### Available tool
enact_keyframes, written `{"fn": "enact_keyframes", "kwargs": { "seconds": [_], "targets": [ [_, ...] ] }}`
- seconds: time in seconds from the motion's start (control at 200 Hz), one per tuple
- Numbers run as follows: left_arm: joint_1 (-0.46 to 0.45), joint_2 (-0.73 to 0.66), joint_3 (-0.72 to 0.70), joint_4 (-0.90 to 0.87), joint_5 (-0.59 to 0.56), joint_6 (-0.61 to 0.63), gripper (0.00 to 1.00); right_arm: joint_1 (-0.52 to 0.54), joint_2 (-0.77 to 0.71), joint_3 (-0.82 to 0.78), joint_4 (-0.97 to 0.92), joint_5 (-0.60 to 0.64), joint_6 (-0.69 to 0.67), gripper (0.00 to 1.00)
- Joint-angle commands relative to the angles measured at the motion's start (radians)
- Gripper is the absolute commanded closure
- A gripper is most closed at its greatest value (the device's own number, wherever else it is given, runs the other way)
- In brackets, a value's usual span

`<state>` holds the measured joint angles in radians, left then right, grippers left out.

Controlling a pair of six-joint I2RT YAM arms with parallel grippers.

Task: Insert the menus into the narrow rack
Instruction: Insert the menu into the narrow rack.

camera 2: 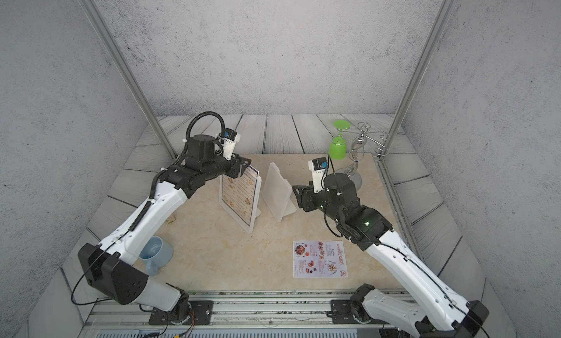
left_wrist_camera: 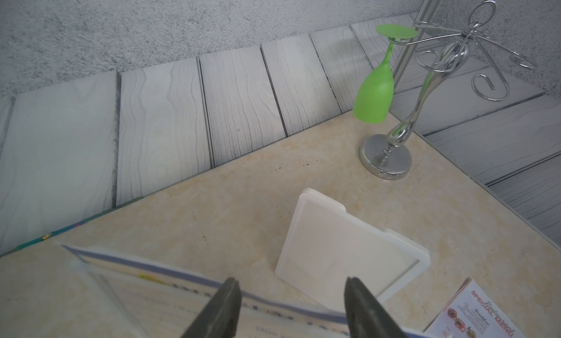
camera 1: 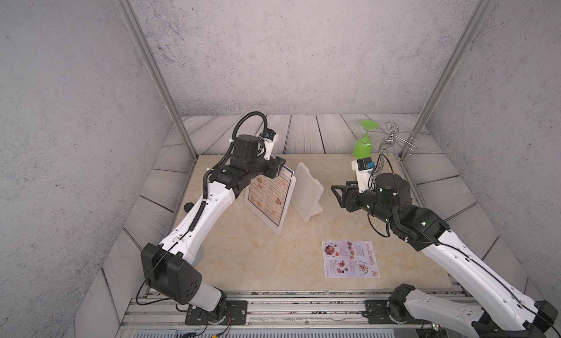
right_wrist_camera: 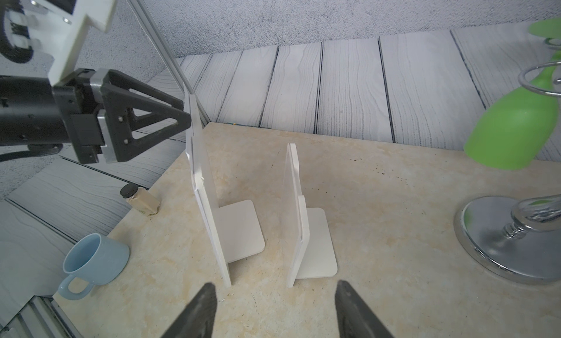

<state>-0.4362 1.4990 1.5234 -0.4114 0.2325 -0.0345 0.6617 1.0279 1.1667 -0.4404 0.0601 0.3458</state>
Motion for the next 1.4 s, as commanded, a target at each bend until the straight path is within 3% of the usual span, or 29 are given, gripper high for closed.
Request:
{"fn": "enact_keyframes", "kwargs": {
  "seconds": [0.0, 0.3, 0.681, 0.836, 0.966, 1.111, 1.141, 1.171, 1.396],
  "targets": [
    [-0.005, -0.025, -0.027, 0.026, 0.002, -0.004, 0.42, -0.003, -0.024, -0.011, 0.012, -0.003, 0.008, 0.36],
    [-0.006, -0.051, -0.084, 0.042, -0.013, -0.009, 0.42, -0.003, -0.005, -0.018, 0.023, -0.012, 0.016, 0.36],
    [-0.006, -0.063, -0.032, 0.043, -0.015, -0.013, 0.42, -0.003, 0.003, -0.013, 0.011, 0.008, 0.013, 0.36],
    [-0.009, -0.101, -0.003, 0.034, 0.016, -0.06, 0.42, -0.003, 0.009, -0.01, -0.015, 0.023, 0.01, 0.36],
    [-0.027, -0.176, -0.047, 0.039, -0.027, -0.112, 0.41, -0.007, 0.013, -0.015, -0.033, 0.024, 0.01, 0.35],
    [-0.094, -0.274, -0.142, 0.027, -0.094, -0.158, 0.41, -0.023, 0.003, -0.044, -0.085, 0.059, 0.018, 0.33],
    [-0.115, -0.297, -0.164, 0.022, -0.117, -0.164, 0.24, -0.031, -0.002, -0.057, -0.097, 0.062, 0.023, 0.33],
    [-0.138, -0.32, -0.186, 0.017, -0.136, -0.172, 0.21, -0.041, -0.007, -0.072, -0.11, 0.061, 0.029, 0.33],
    [-0.284, -0.487, -0.378, 0.025, -0.238, -0.251, 0.18, -0.131, -0.047, -0.217, -0.17, 0.027, 0.098, 0.31]
  ]
}}
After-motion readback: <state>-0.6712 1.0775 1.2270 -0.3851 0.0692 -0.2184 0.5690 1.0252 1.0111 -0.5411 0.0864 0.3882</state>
